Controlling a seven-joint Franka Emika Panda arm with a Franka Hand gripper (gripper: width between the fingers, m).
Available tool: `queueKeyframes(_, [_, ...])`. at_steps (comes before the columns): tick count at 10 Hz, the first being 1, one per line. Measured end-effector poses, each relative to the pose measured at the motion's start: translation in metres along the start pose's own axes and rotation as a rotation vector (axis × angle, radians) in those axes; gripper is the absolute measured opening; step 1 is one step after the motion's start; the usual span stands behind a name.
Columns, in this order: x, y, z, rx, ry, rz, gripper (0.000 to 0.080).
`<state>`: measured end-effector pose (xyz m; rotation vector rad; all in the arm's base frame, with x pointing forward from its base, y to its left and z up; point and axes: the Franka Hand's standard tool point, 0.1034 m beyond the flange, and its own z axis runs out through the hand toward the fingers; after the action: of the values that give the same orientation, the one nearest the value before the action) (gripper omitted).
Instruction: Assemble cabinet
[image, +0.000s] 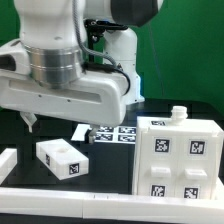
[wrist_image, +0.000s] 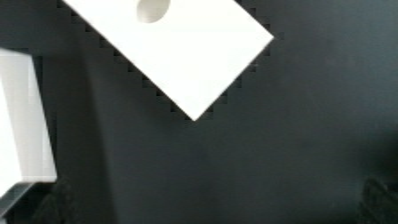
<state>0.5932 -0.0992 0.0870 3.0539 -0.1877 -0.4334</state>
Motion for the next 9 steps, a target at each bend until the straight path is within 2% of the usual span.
queueKeyframes(1, [-0.004, -0.005, 0.003, 0.009, -0.008, -0.004, 0.0797])
queueKeyframes(2, [-0.014, 0.000, 0.005, 0.019, -0.080, 0.047, 0.0797])
queueKeyframes(3, [-0.017, 0.000, 0.007, 0.019, -0.149, 0.046, 0.0797])
queueKeyframes(7, [-0.024, 0.002, 0.019, 0.014, -0.459, -0.031, 0.0797])
queueKeyframes(8, [-0.020, 0.000, 0.017, -0.010, -0.468, -0.086, 0.0797])
queueKeyframes(9, [-0.031, -0.001, 0.016, -0.006, -0.535, -0.080, 0.0797])
